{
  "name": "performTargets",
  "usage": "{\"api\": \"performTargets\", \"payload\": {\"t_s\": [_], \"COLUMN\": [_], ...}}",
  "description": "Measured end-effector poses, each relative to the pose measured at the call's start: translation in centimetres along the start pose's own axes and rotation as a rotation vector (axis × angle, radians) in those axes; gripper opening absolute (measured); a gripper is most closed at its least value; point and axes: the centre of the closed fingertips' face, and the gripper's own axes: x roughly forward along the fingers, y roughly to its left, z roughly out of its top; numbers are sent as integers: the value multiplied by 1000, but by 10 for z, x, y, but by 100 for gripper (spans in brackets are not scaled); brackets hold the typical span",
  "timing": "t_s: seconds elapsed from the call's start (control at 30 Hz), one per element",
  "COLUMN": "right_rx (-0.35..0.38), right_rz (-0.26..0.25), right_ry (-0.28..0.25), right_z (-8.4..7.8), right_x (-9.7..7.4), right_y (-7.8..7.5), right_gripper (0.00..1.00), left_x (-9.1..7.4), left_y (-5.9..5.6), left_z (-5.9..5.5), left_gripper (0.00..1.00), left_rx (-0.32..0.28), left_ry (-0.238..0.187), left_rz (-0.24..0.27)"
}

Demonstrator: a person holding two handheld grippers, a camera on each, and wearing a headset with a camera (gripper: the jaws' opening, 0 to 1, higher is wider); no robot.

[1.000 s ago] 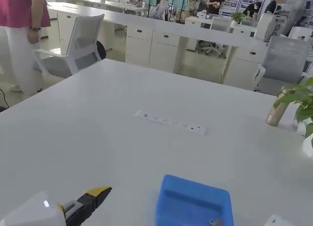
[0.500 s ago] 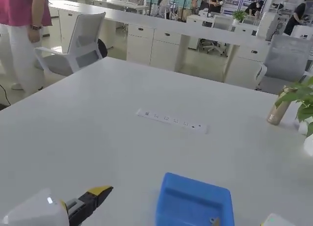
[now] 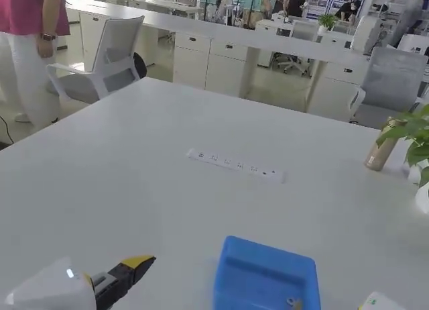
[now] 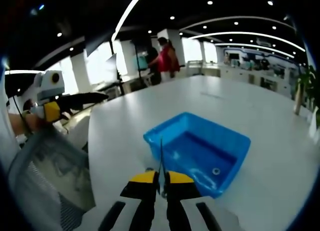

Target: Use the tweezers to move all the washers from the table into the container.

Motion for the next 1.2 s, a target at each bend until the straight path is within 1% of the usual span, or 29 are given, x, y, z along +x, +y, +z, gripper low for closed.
{"api": "performTargets", "payload": {"t_s": [0.07, 0.13, 0.23, 0.3, 0.33, 0.5, 0.57, 0.6, 0.7, 0.73, 0.77, 0.83, 0.93, 0.97, 1.0, 1.03, 1.07, 1.13, 1.2], "right_rx": [12, 4, 23, 28, 35, 39, 26, 11, -69, -84, -121, -162, -176, -168, -102, -106, -68, -13, -1], "right_rz": [0, -5, -7, -14, -9, 5, 9, 9, 17, 23, 20, 0, 0, 4, 4, 7, 18, 16, 21], "right_ry": [-2, 2, -18, -4, 0, 8, 10, 13, 30, 35, 39, 48, 48, 47, 51, 47, 30, -3, -25], "right_z": [0, 1, 3, 1, 0, 0, -1, -1, -2, -2, -3, -5, -6, -5, -6, -5, -3, 5, 14], "right_x": [0, -1, -1, 0, 1, 3, 3, 4, 4, 5, 5, 4, 2, 1, 0, 0, -1, -4, -8], "right_y": [0, 0, -1, -3, -3, 1, 1, 5, 12, 13, 13, 13, 14, 15, 15, 14, 14, 12, 12], "right_gripper": [3, 3, 3, 4, 4, 4, 4, 4, 4, 4, 4, 3, 3, 3, 3, 3, 3, 3, 3], "left_x": [0, 0, 0, 0, 0, 1, 1, 1, 1, 1, 1, 1, 1, 1, 1, 1, 1, 1, 1], "left_y": [0, 0, 0, 0, 0, -1, -1, -1, -1, -1, -1, -1, -1, -1, -1, -1, -1, -1, 0], "left_z": [-1, -2, -2, -3, -3, -6, -7, -7, -9, -9, -9, -9, -9, -9, -9, -9, -9, -9, -9], "left_gripper": [87, 86, 86, 86, 85, 84, 83, 83, 83, 83, 83, 82, 82, 82, 82, 82, 82, 82, 82], "left_rx": [2, 5, 6, 8, 9, 13, 19, 20, 23, 25, 25, 27, 28, 28, 28, 29, 29, 30, 31], "left_ry": [4, 8, 13, 16, 18, 35, 40, 42, 49, 50, 51, 53, 52, 52, 51, 51, 51, 51, 50], "left_rz": [-1, 0, 0, 0, 0, -4, -2, -3, -4, -4, -4, -3, -2, -2, -3, -3, -3, -3, 2]}}
